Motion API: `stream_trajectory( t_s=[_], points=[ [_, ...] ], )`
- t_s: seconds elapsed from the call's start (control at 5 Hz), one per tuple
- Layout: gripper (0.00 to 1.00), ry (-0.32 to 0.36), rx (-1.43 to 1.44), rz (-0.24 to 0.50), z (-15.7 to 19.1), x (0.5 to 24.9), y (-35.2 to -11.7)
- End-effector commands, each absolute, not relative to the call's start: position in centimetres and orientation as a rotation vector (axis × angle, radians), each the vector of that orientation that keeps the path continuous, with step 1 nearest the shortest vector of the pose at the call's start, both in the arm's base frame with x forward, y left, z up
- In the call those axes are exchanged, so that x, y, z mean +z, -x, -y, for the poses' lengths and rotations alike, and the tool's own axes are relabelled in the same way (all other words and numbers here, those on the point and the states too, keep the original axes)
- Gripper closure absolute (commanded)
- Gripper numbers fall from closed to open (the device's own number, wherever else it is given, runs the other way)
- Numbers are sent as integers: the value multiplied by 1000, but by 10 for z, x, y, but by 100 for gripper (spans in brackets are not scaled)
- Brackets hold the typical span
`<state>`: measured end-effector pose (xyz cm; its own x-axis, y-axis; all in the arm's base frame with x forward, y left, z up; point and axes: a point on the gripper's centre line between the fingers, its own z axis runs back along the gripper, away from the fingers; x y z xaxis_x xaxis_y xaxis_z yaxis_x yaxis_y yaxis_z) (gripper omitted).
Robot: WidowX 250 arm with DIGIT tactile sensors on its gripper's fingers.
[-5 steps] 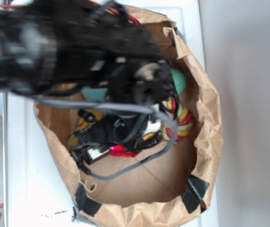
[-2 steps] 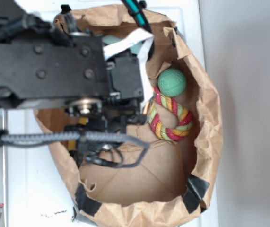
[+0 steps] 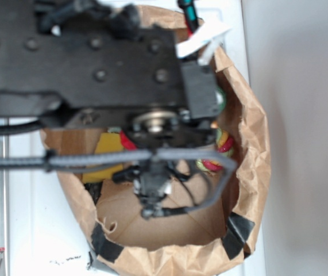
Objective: Grab the red paper.
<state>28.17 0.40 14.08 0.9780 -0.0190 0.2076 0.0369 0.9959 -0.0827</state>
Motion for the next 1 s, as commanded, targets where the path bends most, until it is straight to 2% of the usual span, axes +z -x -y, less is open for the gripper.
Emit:
stream_trajectory(
  t_s=[0.0, 0.2, 0.4, 0.6, 0.8],
  points=[
    [100, 86, -45, 230, 15, 173, -277],
    [100, 39, -107, 214, 14, 171, -276],
    [100, 22, -130, 204, 15, 168, -276],
    [100, 36, -129, 211, 15, 168, -276],
    [100, 79, -124, 238, 12, 167, -275]
  ],
)
